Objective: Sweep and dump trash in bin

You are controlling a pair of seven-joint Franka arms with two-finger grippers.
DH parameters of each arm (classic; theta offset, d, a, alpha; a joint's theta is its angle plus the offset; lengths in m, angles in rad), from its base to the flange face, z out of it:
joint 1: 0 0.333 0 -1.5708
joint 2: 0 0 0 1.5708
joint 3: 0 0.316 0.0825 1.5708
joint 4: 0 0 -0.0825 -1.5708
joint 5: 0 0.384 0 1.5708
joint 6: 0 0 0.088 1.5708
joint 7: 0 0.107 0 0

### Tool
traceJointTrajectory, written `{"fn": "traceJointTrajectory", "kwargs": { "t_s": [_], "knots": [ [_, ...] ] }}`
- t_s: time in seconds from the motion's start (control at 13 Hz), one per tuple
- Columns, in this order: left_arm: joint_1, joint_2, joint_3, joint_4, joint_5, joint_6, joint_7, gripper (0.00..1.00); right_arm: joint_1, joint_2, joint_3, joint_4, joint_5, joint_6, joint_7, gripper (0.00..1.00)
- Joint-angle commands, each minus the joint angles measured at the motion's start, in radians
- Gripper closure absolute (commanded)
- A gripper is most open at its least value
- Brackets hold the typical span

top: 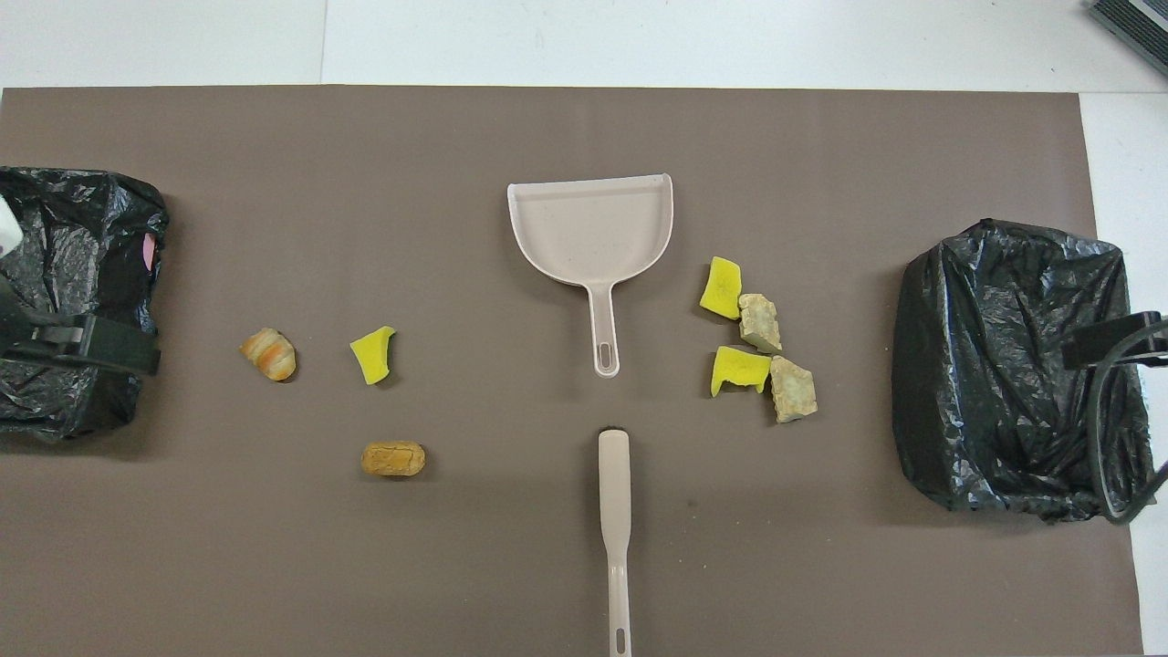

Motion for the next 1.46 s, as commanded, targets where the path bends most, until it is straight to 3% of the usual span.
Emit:
{"fn": "traceJointTrajectory", "kwargs": {
  "t_s": [0.0,0.54,0.92,1.23,1.39],
  "knots": [
    [-0.012,-0.054,-0.049,-0.092,0.007,0.048,-0.033,0.00,-0.012,-0.030,0.005,-0.038,-0.010,0.019,-0.028,0.00],
    [-0.012,-0.072,-0.279,-0.264,-0.034,0.203,-0.228,0.00,-0.018,-0.030,0.005,-0.040,-0.010,0.013,-0.028,0.00],
    [-0.012,-0.071,-0.357,-0.314,-0.071,0.282,-0.313,0.00,0.000,-0.012,0.012,-0.086,-0.013,0.017,0.048,0.00],
    [-0.012,-0.069,-0.409,-0.342,-0.089,0.321,-0.366,0.00,0.037,0.124,0.022,-0.032,0.008,0.195,0.119,0.00],
    [-0.012,-0.066,-0.460,-0.368,-0.094,0.348,-0.417,0.00,0.046,0.233,0.031,0.020,0.008,0.240,0.127,0.00]
  ]
}}
